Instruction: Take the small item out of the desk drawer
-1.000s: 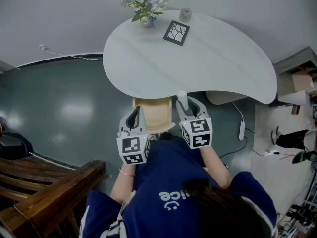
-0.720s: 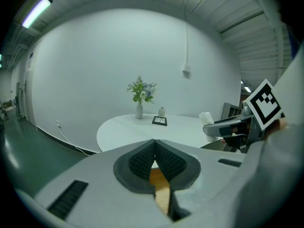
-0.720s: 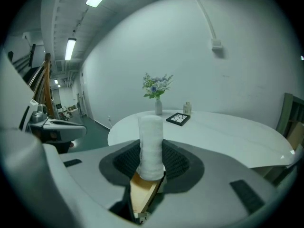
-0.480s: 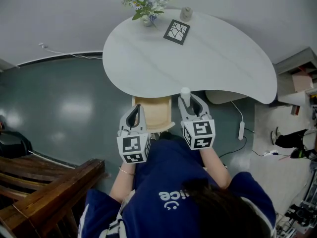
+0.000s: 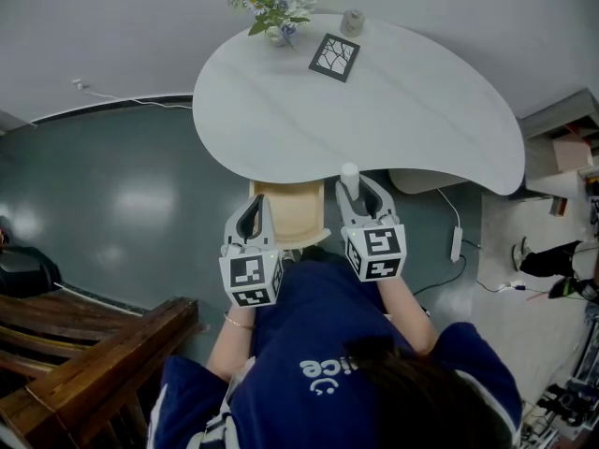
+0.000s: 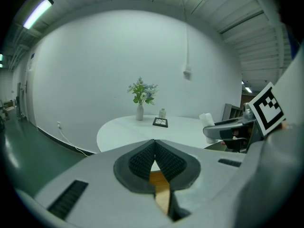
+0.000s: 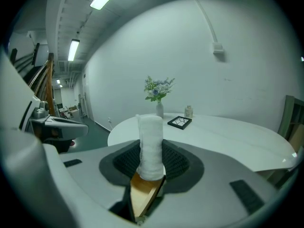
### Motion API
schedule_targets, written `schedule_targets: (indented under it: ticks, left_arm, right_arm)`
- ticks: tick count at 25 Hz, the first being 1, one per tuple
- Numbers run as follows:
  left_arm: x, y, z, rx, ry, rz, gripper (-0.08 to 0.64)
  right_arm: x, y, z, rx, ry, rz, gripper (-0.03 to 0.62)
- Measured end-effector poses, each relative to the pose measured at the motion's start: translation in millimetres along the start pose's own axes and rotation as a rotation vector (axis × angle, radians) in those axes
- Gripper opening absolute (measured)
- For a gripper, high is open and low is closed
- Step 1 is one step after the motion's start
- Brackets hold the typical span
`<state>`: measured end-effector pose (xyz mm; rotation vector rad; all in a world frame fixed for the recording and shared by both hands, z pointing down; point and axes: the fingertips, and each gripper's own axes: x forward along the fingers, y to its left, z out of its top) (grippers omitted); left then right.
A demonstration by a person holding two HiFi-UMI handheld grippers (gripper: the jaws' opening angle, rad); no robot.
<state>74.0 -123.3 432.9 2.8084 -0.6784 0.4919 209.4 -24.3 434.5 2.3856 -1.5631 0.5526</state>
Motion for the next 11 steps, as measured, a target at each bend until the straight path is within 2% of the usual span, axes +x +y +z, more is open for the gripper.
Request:
schedule_targets:
  ticks: [11]
  left_arm:
    - [8.3,-1.6,4.1,0.008,-0.002,-0.003,0.003]
  right_arm:
    - [1.7,-7.4,0.3,-0.018,-0.002,-0.005,0.138]
